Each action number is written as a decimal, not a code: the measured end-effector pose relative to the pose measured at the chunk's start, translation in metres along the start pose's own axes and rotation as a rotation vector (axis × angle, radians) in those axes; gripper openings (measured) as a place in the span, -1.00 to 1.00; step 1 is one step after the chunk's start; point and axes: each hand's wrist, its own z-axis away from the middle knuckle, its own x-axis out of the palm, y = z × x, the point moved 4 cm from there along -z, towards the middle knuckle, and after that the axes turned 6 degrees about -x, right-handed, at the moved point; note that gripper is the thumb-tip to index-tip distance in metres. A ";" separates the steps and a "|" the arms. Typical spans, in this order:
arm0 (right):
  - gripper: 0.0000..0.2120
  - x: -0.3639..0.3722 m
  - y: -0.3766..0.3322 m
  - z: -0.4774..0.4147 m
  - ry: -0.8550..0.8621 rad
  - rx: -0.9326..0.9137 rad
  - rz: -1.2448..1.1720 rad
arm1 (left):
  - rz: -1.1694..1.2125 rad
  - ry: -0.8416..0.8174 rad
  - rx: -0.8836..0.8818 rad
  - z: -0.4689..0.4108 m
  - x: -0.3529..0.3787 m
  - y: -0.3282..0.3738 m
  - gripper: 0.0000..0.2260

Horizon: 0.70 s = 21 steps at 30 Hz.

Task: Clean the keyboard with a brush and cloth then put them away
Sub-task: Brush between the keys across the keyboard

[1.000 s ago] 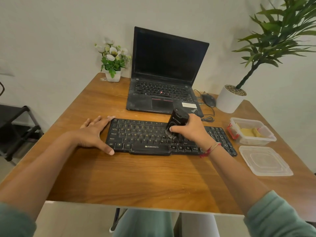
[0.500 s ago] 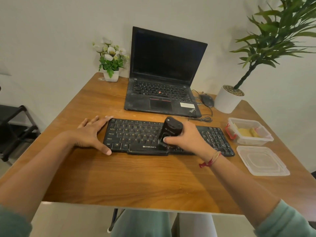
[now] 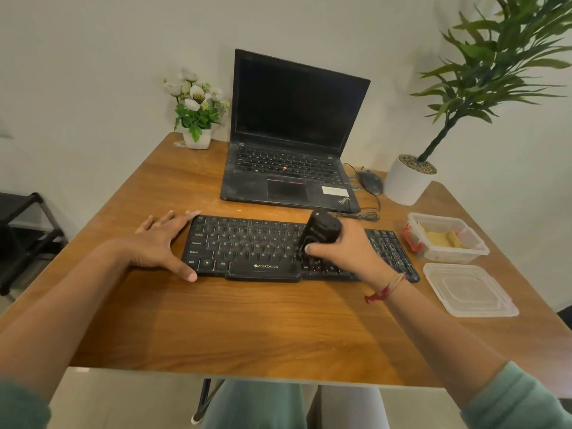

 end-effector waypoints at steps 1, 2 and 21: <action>-0.79 0.007 -0.004 0.005 -0.062 -0.013 -0.027 | 0.001 -0.003 -0.005 0.000 0.000 -0.001 0.25; -0.79 0.011 -0.005 0.007 -0.093 -0.021 -0.041 | 0.003 -0.006 -0.007 0.000 -0.001 -0.001 0.24; -0.79 0.008 -0.007 0.001 -0.079 -0.032 -0.023 | 0.000 0.001 -0.001 -0.002 0.000 -0.002 0.30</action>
